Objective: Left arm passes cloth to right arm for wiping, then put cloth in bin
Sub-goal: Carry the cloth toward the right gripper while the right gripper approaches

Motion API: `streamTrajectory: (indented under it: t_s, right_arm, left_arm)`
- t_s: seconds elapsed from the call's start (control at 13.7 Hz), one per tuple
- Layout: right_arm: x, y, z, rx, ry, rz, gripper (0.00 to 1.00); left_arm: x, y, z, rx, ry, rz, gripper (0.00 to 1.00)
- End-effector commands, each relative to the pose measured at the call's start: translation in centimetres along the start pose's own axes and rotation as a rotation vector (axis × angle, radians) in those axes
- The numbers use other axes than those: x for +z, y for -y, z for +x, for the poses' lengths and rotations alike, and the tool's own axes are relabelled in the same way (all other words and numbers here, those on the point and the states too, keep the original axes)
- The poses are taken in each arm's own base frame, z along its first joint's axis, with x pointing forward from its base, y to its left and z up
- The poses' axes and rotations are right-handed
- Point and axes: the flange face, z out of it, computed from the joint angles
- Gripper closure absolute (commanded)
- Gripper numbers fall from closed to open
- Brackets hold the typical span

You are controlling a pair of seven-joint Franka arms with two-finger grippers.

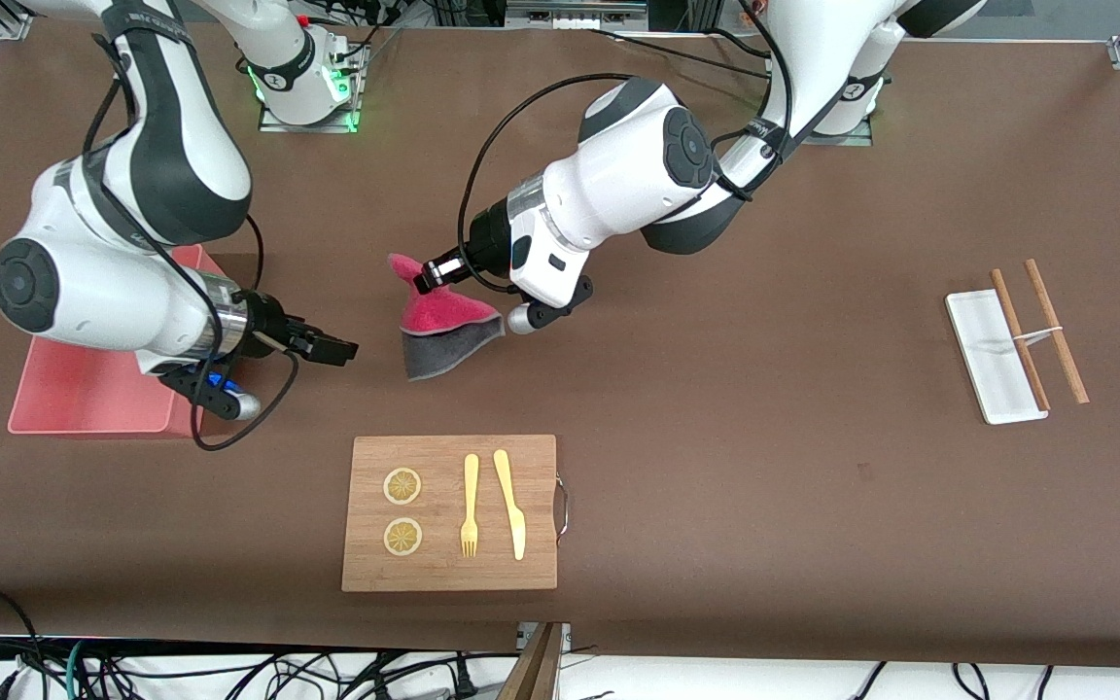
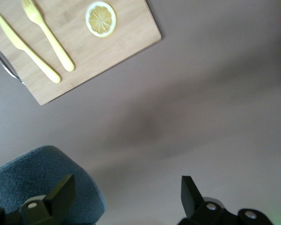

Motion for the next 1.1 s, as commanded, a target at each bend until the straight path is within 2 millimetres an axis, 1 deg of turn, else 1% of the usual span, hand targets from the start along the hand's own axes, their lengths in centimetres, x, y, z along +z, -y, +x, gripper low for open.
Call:
streamTrajectory:
  t_s: [0.0,0.07,0.15,0.29,0.37,0.51,0.66,0.73,0.8,0.88,1.02]
  right_arm:
    - [0.5,1.0,-1.4,0.06,0.028,-0.005,0.0]
    - [0.9,1.1,-1.6,0.084,0.04,-0.002,0.0]
    - [1.7,0.8,-1.7,0.134,0.067,0.0,0.0]
    - [3.4,0.2,-2.4,0.211,0.119,-0.026,0.0]
    - [3.8,0.0,-2.9,0.239,0.14,-0.048,0.0]
    - [3.9,-0.6,-3.4,0.273,0.187,-0.076,0.0]
    - [4.0,-1.4,-4.1,0.36,0.249,-0.046,0.0]
    - [3.9,-1.8,-4.2,0.401,0.275,-0.025,0.0]
    - [3.6,-2.6,-3.9,0.449,0.292,-0.002,0.0]
    - [3.5,-2.9,-4.1,0.474,0.316,0.017,0.0]
    - [3.4,-4.5,-4.1,0.526,0.358,0.062,0.0]
  left_arm:
    - [-0.1,-0.6,-0.1,-0.018,0.021,-0.019,1.0]
    - [-0.1,-0.6,-0.1,-0.018,0.021,-0.019,1.0]
    - [-0.1,-0.6,-0.1,-0.018,0.021,-0.019,1.0]
    - [-0.1,-0.6,-0.1,-0.018,0.021,-0.018,1.0]
    - [-0.1,-0.6,-0.1,-0.018,0.021,-0.018,1.0]
    - [-0.1,-0.6,-0.1,-0.018,0.021,-0.018,1.0]
    - [-0.1,-0.6,-0.1,-0.018,0.021,-0.018,1.0]
    - [-0.1,-0.6,-0.1,-0.018,0.021,-0.018,1.0]
    - [-0.1,-0.6,-0.1,-0.018,0.021,-0.018,1.0]
    - [-0.1,-0.6,0.0,-0.019,0.02,-0.018,1.0]
    - [-0.1,-0.6,-0.1,-0.018,0.021,-0.018,1.0]
